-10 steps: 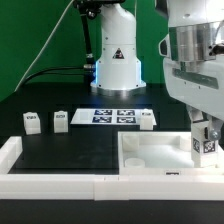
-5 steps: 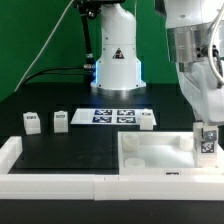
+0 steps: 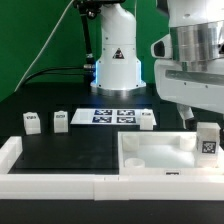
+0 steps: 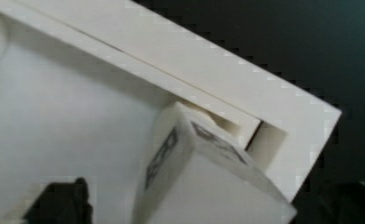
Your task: Assemble one leg
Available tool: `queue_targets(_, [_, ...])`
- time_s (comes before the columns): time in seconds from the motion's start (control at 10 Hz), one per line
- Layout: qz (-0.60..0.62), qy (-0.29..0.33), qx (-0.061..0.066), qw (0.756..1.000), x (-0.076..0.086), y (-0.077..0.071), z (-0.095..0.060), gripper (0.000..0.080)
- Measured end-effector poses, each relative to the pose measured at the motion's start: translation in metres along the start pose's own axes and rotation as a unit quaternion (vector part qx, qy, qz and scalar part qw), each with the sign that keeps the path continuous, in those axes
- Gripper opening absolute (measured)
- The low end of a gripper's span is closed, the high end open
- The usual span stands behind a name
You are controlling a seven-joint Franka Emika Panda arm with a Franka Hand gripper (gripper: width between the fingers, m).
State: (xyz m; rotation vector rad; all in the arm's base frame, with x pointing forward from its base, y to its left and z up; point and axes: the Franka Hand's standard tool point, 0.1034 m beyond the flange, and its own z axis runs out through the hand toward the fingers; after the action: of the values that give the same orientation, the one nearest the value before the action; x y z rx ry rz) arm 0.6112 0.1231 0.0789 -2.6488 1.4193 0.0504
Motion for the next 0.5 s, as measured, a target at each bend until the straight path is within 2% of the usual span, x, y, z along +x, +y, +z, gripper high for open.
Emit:
queue_targets(0.1, [-0.075,0.002,-0.002,0.997,0.0008,-0.0015,-0.0007,0.0647])
queue_targets(0.3, [-0.236,0.01,-0.015,0.972,0.0003,-0.0018,-0.0007,0.0649])
queue_targets(0.4, [-0.263,0.015,-0.021,0.964,-0.005,-0.0037,0.0001,0.0649])
queue_targets(0.5, [-0.33,0.021,-0.03,0.943,-0.0065,-0.0043,0.0004,0.0649])
